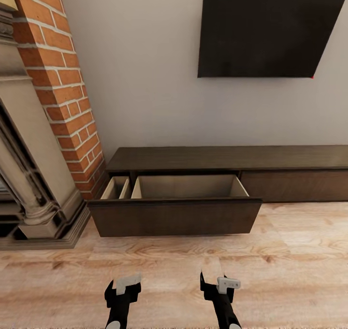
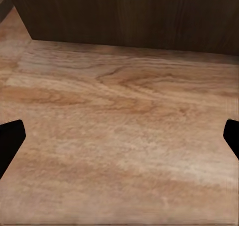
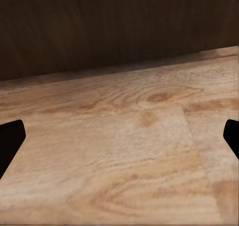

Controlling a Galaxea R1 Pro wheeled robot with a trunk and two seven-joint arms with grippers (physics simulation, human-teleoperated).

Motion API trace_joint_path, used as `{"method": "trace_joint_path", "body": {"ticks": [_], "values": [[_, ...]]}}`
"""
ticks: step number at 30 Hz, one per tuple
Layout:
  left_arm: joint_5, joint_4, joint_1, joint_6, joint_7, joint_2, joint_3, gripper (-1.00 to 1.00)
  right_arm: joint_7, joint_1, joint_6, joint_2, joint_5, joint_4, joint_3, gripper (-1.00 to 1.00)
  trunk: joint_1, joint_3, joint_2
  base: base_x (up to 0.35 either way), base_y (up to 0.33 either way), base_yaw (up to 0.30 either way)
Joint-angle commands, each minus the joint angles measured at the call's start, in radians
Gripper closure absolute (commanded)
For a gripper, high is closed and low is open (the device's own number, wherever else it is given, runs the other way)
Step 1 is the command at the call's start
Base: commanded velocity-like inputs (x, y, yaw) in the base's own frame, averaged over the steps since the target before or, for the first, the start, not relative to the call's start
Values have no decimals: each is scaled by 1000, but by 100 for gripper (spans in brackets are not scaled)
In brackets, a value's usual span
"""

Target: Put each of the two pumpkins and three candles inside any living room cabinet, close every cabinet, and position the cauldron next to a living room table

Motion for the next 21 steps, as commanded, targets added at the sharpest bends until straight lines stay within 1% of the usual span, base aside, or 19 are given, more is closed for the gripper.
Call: {"method": "trace_joint_path", "body": {"ticks": [1, 4, 13, 21], "values": [[10, -1, -2, -6, 6, 1, -8, -100, -9, -1, -2, 0, -1, 0, 9, -100, 0, -5, -1, 0, 0, 0], [10, -2, -2, -6, 6, 1, -8, -100, -10, -1, -2, 0, -1, 0, 9, -100, 2, -16, -1, 0, 0, 0], [11, -2, -1, -5, 6, 2, -10, -100, -10, -1, -2, 0, -2, 0, 9, -100, 2, -16, -1, 2, 0, 0], [11, -1, -1, -5, 6, 3, -9, -100, -10, -1, -2, 0, -2, 0, 9, -100, 2, -16, -1, 165, 0, 0]]}}
